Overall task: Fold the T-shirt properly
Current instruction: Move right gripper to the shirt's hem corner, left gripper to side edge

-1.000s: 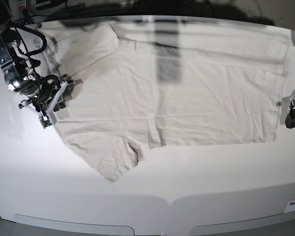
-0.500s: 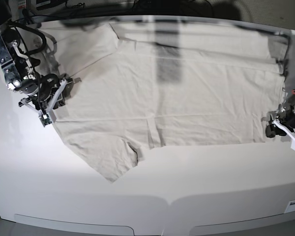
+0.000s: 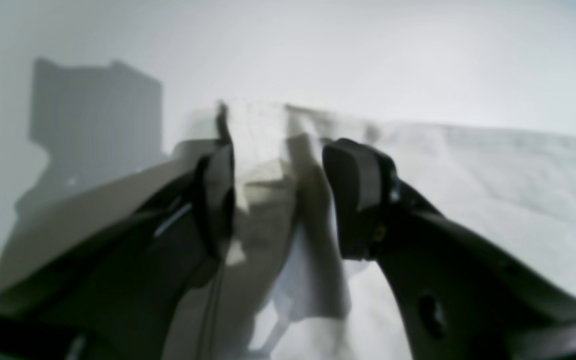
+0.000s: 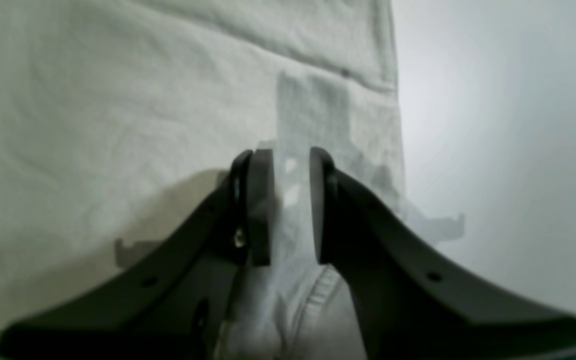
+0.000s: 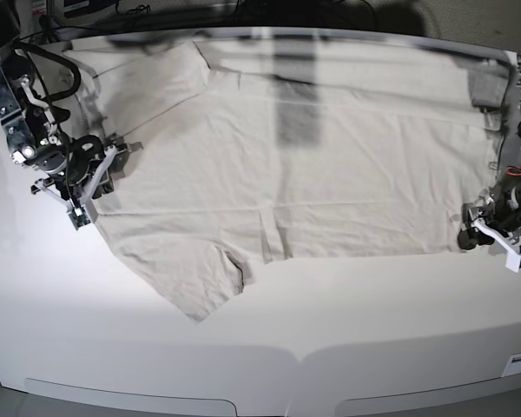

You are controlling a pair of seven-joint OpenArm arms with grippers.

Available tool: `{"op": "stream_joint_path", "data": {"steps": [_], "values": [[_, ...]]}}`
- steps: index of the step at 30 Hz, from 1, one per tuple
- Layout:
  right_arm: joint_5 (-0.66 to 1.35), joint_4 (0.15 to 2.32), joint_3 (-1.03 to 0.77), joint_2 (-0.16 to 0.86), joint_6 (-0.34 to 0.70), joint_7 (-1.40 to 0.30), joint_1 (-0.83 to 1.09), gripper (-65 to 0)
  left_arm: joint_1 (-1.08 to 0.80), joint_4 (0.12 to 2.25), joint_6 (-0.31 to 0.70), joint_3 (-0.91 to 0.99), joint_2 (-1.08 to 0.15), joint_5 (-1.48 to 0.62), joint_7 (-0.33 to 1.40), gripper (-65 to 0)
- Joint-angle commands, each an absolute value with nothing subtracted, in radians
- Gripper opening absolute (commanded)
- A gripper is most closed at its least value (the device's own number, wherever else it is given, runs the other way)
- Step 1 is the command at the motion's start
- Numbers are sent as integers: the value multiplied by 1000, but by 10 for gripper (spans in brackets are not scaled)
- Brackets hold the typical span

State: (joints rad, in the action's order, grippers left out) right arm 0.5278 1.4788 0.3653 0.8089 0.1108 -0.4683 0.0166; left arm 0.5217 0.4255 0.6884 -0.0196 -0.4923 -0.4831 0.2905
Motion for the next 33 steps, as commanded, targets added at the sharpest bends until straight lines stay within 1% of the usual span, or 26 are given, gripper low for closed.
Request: {"op": "stream_joint_path", "data": {"steps": [1, 2, 4, 6, 8, 16, 20, 23, 25, 27, 30, 33], "values": [[525, 1490, 354, 831, 109, -449, 0, -518, 540, 432, 698, -20, -496, -472, 310, -369], [525, 1490, 354, 831, 109, -448, 0, -518, 540, 432, 698, -20, -493, -472, 310, -387], [525, 1490, 354, 831, 109, -448, 0, -518, 541, 432, 698, -20, -491, -471, 304, -447], [525, 1490, 354, 834, 109, -447, 0, -518, 541, 432, 698, -20, -495, -471, 297, -539], [525, 1490, 354, 842, 109, -434, -3, -518, 541, 432, 698, -20, -505, -472, 284, -650], [559, 1490, 354, 841, 109, -409, -91, -512, 540, 432, 698, -20, -526, -472, 253, -650], [648, 1487, 358, 836, 109, -493, -205, -512, 540, 432, 698, -20, -519, -474, 261, -650], [716, 1453, 373, 836, 110, -506, -297, -513, 537, 432, 698, -20, -505, -476, 264, -650], [746, 1409, 401, 836, 113, -521, -356, -513, 530, 432, 698, -20, -496, -475, 265, -650], [784, 1343, 450, 836, 139, -525, -422, -513, 528, 432, 698, -20, -487, -475, 266, -650], [801, 1209, 561, 822, 169, -526, -535, -513, 525, 432, 698, -20, -472, -475, 269, -650], [802, 1047, 694, 779, 190, -526, -657, -512, 515, 432, 698, -20, -461, -475, 264, -650]]}}
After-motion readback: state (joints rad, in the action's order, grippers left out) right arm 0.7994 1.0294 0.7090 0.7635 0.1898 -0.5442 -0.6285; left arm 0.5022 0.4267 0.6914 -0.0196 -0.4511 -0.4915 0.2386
